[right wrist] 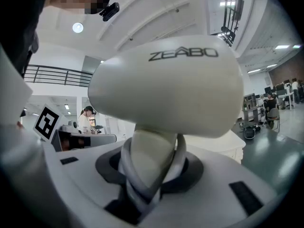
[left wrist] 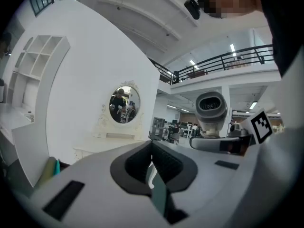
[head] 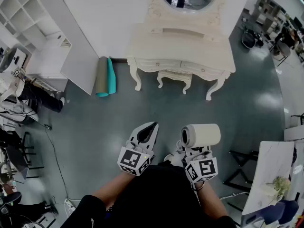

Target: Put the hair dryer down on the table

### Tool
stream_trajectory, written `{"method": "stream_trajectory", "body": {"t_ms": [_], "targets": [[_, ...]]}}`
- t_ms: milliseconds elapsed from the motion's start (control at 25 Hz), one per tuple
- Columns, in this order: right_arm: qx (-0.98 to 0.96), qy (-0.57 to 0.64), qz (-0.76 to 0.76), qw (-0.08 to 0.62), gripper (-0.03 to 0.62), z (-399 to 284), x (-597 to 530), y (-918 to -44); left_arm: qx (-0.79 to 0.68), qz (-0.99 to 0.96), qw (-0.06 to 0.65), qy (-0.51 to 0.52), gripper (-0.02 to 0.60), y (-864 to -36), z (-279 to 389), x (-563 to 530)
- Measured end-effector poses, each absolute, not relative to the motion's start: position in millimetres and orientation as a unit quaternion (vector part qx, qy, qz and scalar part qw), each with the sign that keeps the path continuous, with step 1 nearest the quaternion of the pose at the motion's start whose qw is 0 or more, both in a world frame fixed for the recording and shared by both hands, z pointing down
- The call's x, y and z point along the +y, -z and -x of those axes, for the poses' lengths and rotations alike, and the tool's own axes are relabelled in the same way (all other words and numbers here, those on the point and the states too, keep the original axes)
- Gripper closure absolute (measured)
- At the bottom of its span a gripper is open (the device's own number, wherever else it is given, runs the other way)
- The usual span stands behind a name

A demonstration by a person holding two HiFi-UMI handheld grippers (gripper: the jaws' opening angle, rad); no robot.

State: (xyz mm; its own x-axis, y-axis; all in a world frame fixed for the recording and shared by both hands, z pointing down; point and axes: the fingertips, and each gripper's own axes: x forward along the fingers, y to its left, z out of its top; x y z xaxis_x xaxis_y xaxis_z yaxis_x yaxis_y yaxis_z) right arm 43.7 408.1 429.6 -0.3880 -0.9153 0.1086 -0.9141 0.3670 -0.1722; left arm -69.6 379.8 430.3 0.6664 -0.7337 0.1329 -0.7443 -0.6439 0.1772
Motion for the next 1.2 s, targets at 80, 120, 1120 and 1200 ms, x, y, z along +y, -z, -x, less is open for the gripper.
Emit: {"method": "stream_trajectory", "body": {"t_ms": [80,120,1120,1200], "targets": [[0.826,0.102,0.555,0.001,0.433,-49,409,-430,-0.409,-0.906,0.108,-0.025,0.568,-430,67,380],[0.826,0.102,0.554,0.001,0.433,-52,410,-430,-0.411,-0.905,0.107,-0.025,0.568,-430,65,381],[0.837,0.123,0.533,0.023,0.431,-106,415,-438,-0.435,-0.895,0.100,-0.002,0.568,-428,33,382],[0.835,0.128,0.534,0.022,0.431,-109,413,-439,-0.440,-0.893,0.100,-0.006,0.568,-430,35,377]]}}
